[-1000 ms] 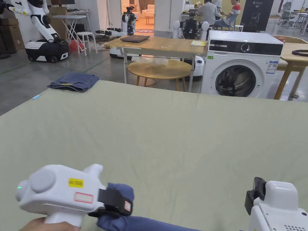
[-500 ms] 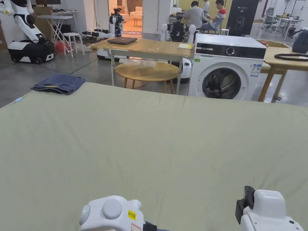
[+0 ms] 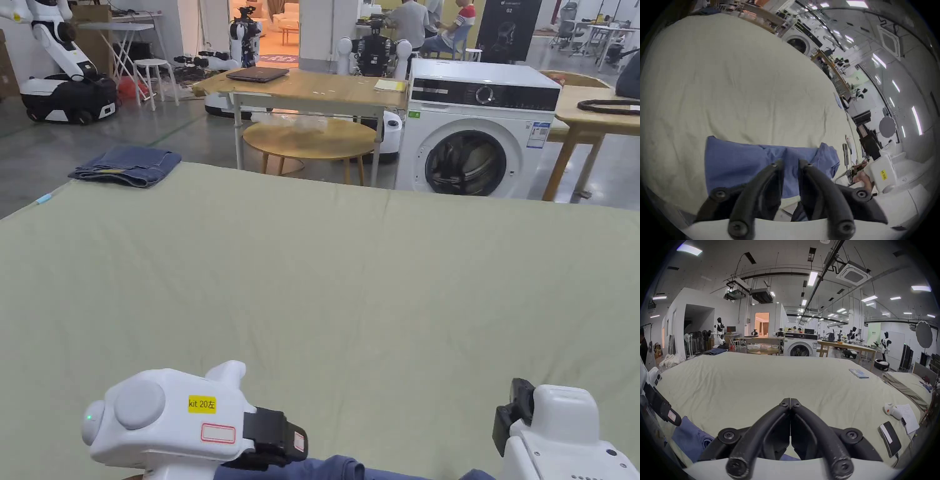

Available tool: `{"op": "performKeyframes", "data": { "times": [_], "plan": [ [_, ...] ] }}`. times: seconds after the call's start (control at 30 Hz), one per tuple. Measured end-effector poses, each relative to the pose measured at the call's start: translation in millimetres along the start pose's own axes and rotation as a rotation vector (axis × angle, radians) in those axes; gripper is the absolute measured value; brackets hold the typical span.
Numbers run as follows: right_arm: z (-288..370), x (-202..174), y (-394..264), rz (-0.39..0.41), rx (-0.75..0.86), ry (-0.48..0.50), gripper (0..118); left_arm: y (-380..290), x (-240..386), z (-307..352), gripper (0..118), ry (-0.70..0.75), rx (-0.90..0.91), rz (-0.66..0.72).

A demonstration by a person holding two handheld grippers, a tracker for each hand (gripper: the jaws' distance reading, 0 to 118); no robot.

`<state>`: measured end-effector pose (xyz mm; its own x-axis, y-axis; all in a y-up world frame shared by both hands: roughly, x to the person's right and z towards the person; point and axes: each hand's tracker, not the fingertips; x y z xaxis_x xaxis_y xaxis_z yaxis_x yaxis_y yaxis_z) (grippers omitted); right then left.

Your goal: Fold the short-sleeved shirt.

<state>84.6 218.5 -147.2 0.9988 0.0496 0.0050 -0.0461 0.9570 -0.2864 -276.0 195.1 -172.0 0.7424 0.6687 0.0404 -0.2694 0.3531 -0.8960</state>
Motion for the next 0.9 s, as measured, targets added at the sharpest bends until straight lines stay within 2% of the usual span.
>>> {"op": "performKeyframes", "data": {
  "times": [0.07,0.13,0.23,0.37,0.4,0.47,0.53,0.63,0.73,0.9],
  "plan": [
    [0.1,0.7,-0.9,-0.001,-0.002,-0.002,0,-3.5,-9.5,-9.4,7,0.073,-0.006,0.019],
    [1.0,1.4,-1.3,-0.002,-0.003,-0.002,0,-5.4,-23.9,-28.1,6,0.114,-0.052,0.014],
    [0.8,2.2,-3.7,-0.001,-0.007,-0.003,0,-14.2,-28.0,-53.0,6,-0.018,-0.100,0.046],
    [-0.2,4.7,-7.8,-0.006,-0.013,-0.009,0,-31.1,1.7,-76.7,6,-0.224,-0.070,0.042],
    [-0.9,5.5,-8.8,-0.009,-0.015,-0.009,0,-32.6,5.8,-83.9,6,-0.215,-0.069,0.044],
    [-1.7,6.7,-10.2,-0.010,-0.020,-0.012,0,-34.7,4.6,-104.0,6,-0.097,-0.117,0.060],
    [-1.2,7.8,-9.5,-0.009,-0.024,-0.013,0,-35.1,-7.2,-125.3,0,-0.057,-0.130,0.066],
    [0.7,10.3,-9.1,-0.013,-0.023,-0.020,0,-37.9,-10.9,-135.0,0,-0.106,-0.116,0.132],
    [2.0,11.6,-8.7,-0.016,-0.021,-0.023,0,-41.4,-2.8,-138.1,0,-0.088,-0.146,0.064],
    [2.3,11.9,-9.2,-0.007,-0.023,-0.024,0,-34.0,2.5,-134.5,0,-0.089,-0.168,0.046]
  ]
}}
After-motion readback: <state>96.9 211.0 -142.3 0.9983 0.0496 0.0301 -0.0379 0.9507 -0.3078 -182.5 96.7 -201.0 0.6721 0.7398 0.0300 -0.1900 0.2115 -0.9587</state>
